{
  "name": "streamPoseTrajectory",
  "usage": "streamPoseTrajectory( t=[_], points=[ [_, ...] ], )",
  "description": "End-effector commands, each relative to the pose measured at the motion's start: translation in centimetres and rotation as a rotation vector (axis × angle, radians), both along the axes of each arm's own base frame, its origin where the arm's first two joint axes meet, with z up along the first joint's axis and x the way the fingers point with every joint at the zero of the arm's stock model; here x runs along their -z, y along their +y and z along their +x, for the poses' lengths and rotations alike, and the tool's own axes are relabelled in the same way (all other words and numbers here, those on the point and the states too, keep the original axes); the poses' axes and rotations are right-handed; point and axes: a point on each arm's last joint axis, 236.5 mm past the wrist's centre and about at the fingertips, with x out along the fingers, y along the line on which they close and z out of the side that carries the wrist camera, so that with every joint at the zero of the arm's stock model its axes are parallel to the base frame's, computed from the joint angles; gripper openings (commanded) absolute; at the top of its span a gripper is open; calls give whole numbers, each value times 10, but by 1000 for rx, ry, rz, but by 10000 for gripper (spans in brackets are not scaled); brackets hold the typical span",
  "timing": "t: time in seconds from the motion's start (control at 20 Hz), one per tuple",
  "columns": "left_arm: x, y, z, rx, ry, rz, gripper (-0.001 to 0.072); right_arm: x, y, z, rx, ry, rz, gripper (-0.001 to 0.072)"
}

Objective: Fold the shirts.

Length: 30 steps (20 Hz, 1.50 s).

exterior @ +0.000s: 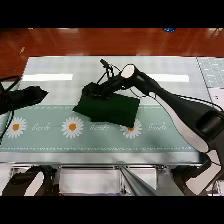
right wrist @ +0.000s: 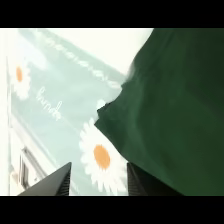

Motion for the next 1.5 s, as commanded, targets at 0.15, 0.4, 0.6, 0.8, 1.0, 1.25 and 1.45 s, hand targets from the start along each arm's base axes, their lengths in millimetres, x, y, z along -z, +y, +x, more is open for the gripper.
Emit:
streamPoseTrajectory(
  t=[0.15, 0.4, 0.6, 0.8, 1.0, 1.25, 1.45],
  points=[
    [23, 23, 7, -36, 57, 23, 19, -75, -186, 17, 53, -127, -329, 407],
    [30, 19, -2, -27, 101, -8, 19, -87, -386, -9, 561, -248, -739, 417],
    [40, 8, -6, -8, 120, -31, 19, 20, -375, -58, 807, -23, -492, 417],
    [49, 4, -11, 1, 142, -35, 19, 79, -319, -70, 818, 153, -245, 417],
    [49, 4, -10, 0, 142, -36, 19, 99, -267, -60, 728, 262, -115, 417],
    [49, 4, -11, 1, 142, -36, 19, 110, -214, -47, 591, 307, -83, 417],
    [49, 4, -10, 1, 142, -35, 19, 96, -178, -31, 513, 257, -60, 413]
  ],
)
